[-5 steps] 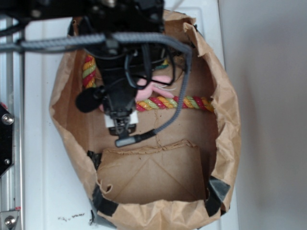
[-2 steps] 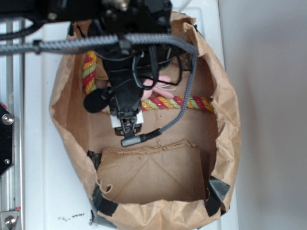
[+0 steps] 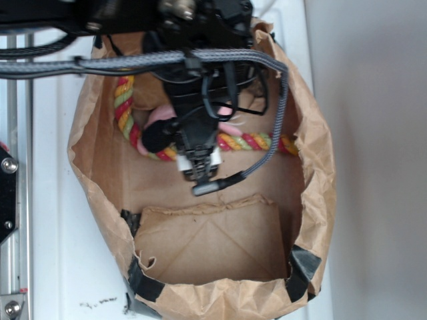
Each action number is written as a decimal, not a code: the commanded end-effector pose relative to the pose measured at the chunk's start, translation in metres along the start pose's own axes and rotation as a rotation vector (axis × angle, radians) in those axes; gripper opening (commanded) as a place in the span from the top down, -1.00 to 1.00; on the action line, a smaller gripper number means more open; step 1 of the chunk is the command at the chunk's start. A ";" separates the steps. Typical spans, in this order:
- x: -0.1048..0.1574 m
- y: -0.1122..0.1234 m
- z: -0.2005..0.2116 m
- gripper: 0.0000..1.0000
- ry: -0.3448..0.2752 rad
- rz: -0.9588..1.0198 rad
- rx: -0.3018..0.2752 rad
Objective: Grab the rock.
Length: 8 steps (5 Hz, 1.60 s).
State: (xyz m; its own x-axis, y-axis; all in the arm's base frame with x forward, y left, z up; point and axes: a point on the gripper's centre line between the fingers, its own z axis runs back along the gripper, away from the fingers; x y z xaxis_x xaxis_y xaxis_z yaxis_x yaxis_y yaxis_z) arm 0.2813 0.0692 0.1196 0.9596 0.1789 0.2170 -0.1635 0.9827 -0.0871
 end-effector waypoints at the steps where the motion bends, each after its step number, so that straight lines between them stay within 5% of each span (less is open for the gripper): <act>1: 0.038 0.020 -0.004 -1.00 -0.156 -0.001 0.075; 3: 0.059 0.026 -0.002 -1.00 -0.271 -0.043 0.115; 5: 0.062 0.038 -0.006 -1.00 -0.296 0.054 0.149; 8: 0.024 0.015 -0.006 -1.00 -0.180 0.090 0.076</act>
State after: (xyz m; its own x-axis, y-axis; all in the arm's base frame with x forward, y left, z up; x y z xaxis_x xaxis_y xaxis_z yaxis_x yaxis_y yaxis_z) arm 0.2984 0.0860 0.0952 0.9049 0.2762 0.3237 -0.2785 0.9596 -0.0404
